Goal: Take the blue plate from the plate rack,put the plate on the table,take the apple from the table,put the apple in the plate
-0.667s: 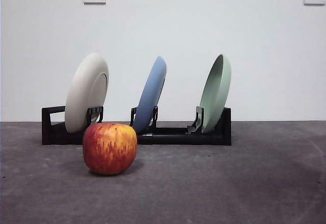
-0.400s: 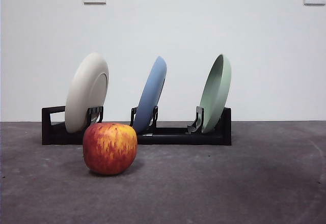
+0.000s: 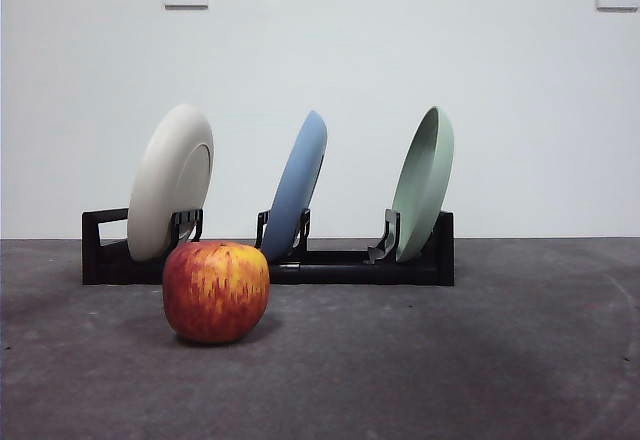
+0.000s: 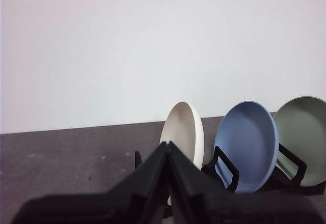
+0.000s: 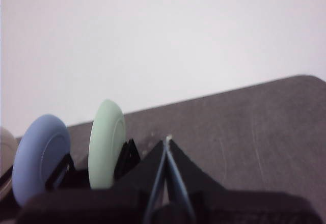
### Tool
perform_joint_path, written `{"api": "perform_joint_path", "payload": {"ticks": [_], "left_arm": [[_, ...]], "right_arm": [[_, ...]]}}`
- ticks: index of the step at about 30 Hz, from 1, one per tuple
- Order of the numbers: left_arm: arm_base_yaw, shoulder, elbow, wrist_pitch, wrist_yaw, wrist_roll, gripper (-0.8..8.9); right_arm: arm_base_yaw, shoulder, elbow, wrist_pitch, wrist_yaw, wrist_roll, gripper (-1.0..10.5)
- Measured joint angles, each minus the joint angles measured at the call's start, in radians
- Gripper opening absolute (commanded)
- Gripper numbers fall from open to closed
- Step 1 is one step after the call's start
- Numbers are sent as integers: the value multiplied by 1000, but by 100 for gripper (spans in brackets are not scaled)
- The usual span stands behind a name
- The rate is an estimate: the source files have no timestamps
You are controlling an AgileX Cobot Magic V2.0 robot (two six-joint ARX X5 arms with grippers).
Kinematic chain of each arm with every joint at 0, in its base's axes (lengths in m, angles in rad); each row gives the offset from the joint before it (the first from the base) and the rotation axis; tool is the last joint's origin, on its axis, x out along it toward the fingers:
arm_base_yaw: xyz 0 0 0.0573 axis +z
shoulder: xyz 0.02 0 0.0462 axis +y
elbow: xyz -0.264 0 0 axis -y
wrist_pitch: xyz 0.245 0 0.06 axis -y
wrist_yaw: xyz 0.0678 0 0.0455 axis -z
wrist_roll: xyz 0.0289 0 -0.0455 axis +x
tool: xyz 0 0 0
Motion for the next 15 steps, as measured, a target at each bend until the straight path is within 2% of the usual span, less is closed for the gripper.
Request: {"api": "perform_joint_path", "payload": {"ticks": [9, 15], "left_arm": [[0, 304, 256, -212, 2, -3, -4], [0, 500, 373, -337, 28, -48, -4]], "right_arm": [[0, 249, 285, -334, -73, 4, 0], [0, 367, 363, -460, -134, 5, 0]]}}
